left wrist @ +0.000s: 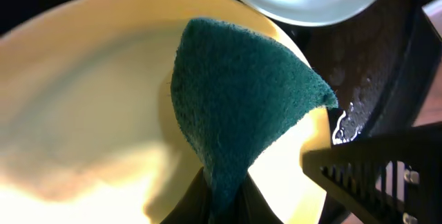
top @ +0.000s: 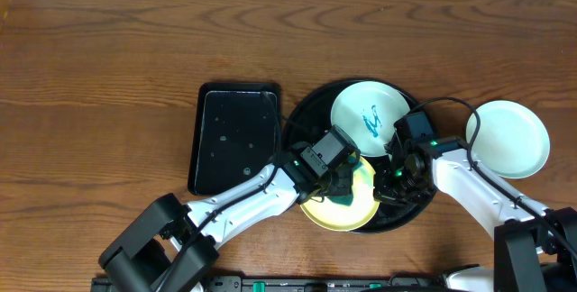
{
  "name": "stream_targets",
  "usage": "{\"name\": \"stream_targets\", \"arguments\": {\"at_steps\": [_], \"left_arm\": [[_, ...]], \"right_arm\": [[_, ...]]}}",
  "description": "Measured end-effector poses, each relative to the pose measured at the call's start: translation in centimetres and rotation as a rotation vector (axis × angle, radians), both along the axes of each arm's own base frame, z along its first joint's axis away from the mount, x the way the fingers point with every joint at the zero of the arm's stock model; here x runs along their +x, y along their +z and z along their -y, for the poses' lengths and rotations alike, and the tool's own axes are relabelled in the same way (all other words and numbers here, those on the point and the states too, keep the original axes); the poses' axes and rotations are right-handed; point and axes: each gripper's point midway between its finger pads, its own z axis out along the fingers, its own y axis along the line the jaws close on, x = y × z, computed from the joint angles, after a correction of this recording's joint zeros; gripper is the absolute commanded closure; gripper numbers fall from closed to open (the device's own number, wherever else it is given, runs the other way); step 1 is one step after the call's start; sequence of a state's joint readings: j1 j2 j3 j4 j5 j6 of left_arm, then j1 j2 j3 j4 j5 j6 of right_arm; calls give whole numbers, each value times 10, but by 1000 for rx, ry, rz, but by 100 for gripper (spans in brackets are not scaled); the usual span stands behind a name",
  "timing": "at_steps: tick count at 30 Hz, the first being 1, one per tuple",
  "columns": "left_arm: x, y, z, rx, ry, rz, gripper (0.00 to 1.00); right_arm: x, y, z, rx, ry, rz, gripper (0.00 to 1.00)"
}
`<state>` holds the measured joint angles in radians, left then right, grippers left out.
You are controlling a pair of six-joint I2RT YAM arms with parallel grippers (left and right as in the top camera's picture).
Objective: Clean dirty plates on tray and stack at the side
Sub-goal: 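Scrub the yellow plate with the sponge in the left gripper, then move the sponge back to the black rectangular tray with the left gripper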
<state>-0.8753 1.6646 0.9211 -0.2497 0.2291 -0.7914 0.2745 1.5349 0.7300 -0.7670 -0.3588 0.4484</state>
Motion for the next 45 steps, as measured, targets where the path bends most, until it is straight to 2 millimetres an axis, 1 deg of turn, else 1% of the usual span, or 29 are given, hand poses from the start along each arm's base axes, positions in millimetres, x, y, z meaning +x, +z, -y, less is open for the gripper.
{"name": "stream_targets", "arguments": {"at_steps": [7, 13, 15, 20, 24, 26, 28, 29, 31, 32, 34, 35, 36, 39, 40, 41, 45], "left_arm": [[0, -1, 0, 8, 1, 13, 92], [-9, 1, 14, -10, -39, 36, 92], [-13, -3, 17, -5, -52, 32, 92], [-15, -19, 15, 28, -48, 7, 92], [-9, -21, 3, 59, -12, -12, 92], [-2, -21, -8, 76, 19, -29, 92], [7, -21, -22, 94, 61, -44, 92], [15, -21, -35, 107, 96, -51, 92], [22, -20, -45, 113, 111, -57, 92], [24, -18, -49, 112, 107, -56, 92], [25, -15, -52, 109, 93, -50, 92], [25, -13, -53, 104, 86, -46, 92], [25, -9, -53, 96, 75, -40, 91], [25, 7, -53, 67, 64, -13, 89], [26, 15, -54, 55, 63, 3, 87], [27, 27, -54, 34, 57, 31, 86], [25, 53, -58, 11, 21, 98, 84]], "right_arm": [[0, 0, 0, 0, 0, 0, 99], [0, 0, 0, -1, 0, -1, 99], [-1, 0, 0, -1, 0, -2, 99], [-1, 0, 0, -1, 0, -3, 99], [-2, 1, -1, 10, 0, -8, 99], [-2, 1, -3, 17, 0, -10, 99], [-2, 1, -3, 17, 0, -10, 99], [-2, 1, -3, 17, 0, -10, 99], [-2, 2, -4, 23, 0, -11, 98], [-2, 2, -4, 24, 0, -10, 96], [-1, 2, -4, 24, 0, -6, 89], [-1, 1, -4, 22, 0, -4, 82], [0, 1, -3, 18, 0, -3, 79], [2, 0, -1, 4, -5, 8, 78], [3, 0, -1, 3, -6, 11, 78], [5, 0, -1, 4, -6, 17, 79], [6, 0, 0, -2, -7, 25, 81]]}}
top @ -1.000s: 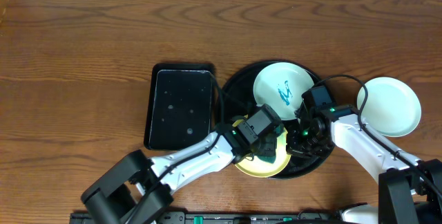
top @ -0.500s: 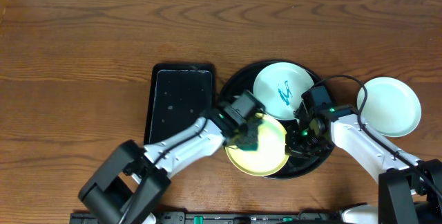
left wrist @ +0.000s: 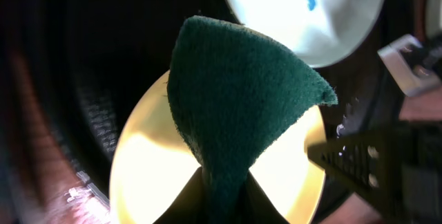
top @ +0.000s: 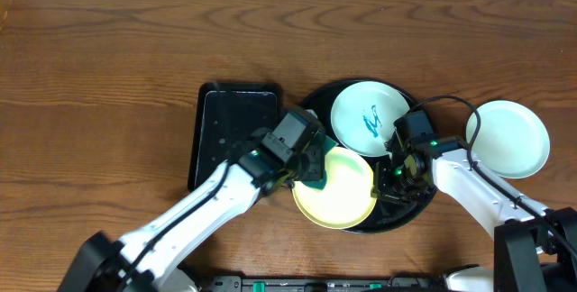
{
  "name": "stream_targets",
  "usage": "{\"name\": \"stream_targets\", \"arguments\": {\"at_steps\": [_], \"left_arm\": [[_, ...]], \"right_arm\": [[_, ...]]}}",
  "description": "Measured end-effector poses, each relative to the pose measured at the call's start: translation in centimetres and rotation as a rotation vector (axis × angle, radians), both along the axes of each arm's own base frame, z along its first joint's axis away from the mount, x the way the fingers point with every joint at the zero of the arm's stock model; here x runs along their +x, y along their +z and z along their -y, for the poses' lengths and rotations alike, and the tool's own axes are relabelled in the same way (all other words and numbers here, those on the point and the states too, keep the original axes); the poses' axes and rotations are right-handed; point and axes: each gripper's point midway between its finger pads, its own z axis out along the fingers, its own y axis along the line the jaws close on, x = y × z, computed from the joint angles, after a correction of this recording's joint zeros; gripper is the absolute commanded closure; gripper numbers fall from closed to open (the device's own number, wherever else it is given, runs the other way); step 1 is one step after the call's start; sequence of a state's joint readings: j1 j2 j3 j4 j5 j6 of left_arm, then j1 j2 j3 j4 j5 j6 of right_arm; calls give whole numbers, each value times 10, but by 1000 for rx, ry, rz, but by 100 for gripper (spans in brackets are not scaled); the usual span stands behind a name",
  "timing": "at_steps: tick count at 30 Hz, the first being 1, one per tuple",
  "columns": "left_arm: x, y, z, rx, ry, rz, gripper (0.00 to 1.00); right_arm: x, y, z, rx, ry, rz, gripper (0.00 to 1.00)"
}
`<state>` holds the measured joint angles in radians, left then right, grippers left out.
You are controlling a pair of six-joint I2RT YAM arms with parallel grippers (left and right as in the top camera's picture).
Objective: Clean dirty plates on tray and stack at the side
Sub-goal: 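Move the sponge back to the black rectangular tray with the left gripper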
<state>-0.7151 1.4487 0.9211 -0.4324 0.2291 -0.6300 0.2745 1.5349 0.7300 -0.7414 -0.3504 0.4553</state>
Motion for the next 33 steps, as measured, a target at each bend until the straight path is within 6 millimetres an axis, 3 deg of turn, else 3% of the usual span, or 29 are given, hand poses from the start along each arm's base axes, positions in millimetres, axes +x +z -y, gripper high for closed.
{"name": "stream_targets", "arguments": {"at_steps": [5, 15, 19, 26, 29, 33], "left_arm": [[4, 17, -32, 78, 19, 75, 83], [50, 21, -113, 203, 188, 145, 84], [64, 2, -149, 257, 278, 91, 84], [73, -44, -166, 312, 307, -16, 83], [72, -64, -166, 333, 296, -59, 70], [69, -85, -167, 355, 284, -110, 44]], "right_arm": [[0, 0, 1, -4, -1, 1, 83], [2, 0, 0, -2, 0, 8, 84], [5, 0, -10, 6, 38, 43, 88], [7, 1, -21, 18, 76, 74, 91], [7, 1, -21, 17, 76, 75, 92], [8, 1, -21, 17, 76, 75, 92]]}}
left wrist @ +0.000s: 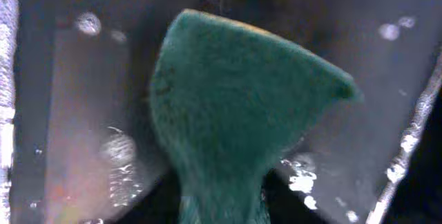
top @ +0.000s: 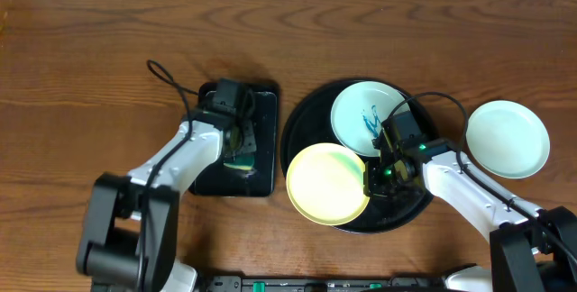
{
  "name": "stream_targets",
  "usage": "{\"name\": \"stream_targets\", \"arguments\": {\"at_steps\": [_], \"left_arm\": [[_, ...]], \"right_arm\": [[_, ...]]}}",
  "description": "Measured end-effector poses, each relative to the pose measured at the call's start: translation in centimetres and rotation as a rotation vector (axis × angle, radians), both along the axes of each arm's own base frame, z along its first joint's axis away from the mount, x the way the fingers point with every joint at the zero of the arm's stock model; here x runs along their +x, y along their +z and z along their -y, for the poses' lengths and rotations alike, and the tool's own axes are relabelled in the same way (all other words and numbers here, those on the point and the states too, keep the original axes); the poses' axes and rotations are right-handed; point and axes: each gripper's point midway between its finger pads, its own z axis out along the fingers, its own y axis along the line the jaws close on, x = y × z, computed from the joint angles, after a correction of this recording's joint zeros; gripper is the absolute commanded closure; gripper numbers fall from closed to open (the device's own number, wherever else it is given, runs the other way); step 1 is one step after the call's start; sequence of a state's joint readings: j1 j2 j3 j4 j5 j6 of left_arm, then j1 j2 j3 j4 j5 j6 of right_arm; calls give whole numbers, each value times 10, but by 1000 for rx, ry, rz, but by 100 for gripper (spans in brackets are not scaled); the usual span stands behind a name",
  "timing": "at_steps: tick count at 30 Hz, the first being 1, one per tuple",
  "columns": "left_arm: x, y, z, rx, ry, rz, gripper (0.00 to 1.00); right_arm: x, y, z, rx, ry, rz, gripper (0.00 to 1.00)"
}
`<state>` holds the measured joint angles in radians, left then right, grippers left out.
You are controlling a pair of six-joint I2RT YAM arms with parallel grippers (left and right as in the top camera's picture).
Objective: Clean dirty plates on tray and stack at the side
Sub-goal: 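Move the sponge back to the black rectangular tray with the left gripper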
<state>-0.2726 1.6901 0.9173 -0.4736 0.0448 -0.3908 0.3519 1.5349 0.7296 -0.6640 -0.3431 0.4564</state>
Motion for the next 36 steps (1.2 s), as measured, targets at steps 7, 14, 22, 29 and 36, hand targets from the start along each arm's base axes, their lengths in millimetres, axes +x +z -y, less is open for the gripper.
{"name": "stream_targets", "arguments": {"at_steps": [7, 14, 22, 29, 36], "left_arm": [[-2, -10, -1, 10, -6, -28, 43], [-14, -12, -7, 41, -4, -77, 92], [-14, -12, -8, 45, -1, -77, 60], [-11, -10, -7, 44, -21, -69, 36], [8, -2, -5, 45, -19, -1, 35]], "right_arm": [[0, 0, 0, 0, 0, 0, 92], [0, 0, 0, 0, 0, 0, 94], [0, 0, 0, 0, 0, 0, 94], [0, 0, 0, 0, 0, 0, 94], [0, 0, 0, -1, 0, -1, 95]]}}
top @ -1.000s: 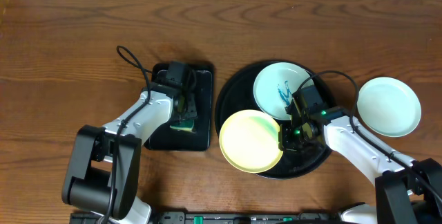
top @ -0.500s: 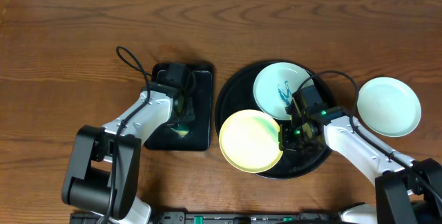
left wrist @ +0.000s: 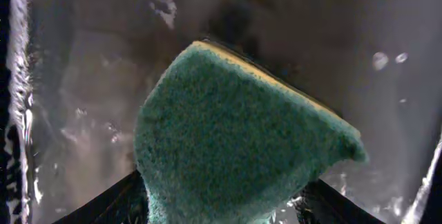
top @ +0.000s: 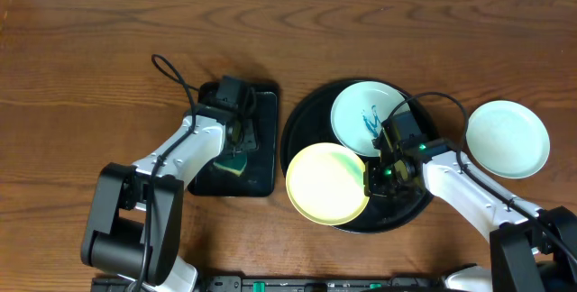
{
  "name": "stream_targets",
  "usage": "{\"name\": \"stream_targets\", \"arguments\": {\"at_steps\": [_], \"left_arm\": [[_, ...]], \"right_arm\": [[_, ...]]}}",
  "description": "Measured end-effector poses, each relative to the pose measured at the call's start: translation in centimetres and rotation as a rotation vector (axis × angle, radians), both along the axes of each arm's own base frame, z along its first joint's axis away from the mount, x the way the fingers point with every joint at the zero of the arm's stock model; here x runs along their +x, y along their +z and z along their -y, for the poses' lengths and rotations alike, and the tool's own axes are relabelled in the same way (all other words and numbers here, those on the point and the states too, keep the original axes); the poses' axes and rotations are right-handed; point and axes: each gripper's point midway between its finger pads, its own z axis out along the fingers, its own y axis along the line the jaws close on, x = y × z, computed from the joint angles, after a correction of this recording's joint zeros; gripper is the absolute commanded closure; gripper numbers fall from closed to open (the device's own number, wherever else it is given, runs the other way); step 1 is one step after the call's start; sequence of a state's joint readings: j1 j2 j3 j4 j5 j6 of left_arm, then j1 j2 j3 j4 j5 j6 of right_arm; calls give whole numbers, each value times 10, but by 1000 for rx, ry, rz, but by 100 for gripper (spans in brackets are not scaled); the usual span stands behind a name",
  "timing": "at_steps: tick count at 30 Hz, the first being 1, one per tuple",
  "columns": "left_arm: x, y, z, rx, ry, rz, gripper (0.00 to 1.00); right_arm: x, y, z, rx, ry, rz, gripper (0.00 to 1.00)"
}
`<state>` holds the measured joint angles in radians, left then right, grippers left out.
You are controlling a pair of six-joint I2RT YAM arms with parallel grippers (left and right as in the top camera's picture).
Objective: Clean dirty plates on tray and stack at the side
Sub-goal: 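Move the sponge back to the black rectangular tray with the left gripper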
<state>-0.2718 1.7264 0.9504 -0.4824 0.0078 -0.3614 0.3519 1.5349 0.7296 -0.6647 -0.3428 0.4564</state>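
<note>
A green sponge (top: 231,162) with a yellow edge lies on the wet black rectangular tray (top: 261,152). My left gripper (top: 233,148) stands over it, open. In the left wrist view the sponge (left wrist: 235,134) is spread wide, and one dark finger (left wrist: 121,198) shows on each side of it. The yellow plate (top: 326,184) sits at the front left of the round black tray (top: 305,121), overhanging its rim. My right gripper (top: 372,177) is shut on that plate's right rim. A white plate (top: 365,116) with blue-green marks lies at the back of the round tray.
A clean pale plate (top: 508,137) rests on the wooden table to the right of the round tray. A black cable (top: 171,71) loops from my left arm over the table. The rectangular tray's floor (left wrist: 83,79) holds water drops.
My left gripper has opened and the sponge, pinched narrow before, now spreads out on the rectangular tray. The right gripper and the yellow plate have not moved.
My left gripper first held the sponge on the yellow plate while the right gripper held the plate's rim. Then the sponge was off the plate at its left edge. Then it was over the rectangular tray, still gripped. Now it lies there released; the yellow plate sits further left.
</note>
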Motion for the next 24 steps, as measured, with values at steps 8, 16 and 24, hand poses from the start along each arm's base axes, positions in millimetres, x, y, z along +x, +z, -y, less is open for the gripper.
{"name": "stream_targets", "arguments": {"at_steps": [8, 16, 24], "left_arm": [[3, 1, 0, 3, -8, 11, 80], [2, 1, -1, 7, -2, 10, 71], [-5, -1, -4, 19, -4, -22, 39]], "right_arm": [[0, 0, 0, 0, 0, 0, 96], [0, 0, 0, 1, -1, 0, 99], [0, 0, 0, 0, -1, 0, 99]]}}
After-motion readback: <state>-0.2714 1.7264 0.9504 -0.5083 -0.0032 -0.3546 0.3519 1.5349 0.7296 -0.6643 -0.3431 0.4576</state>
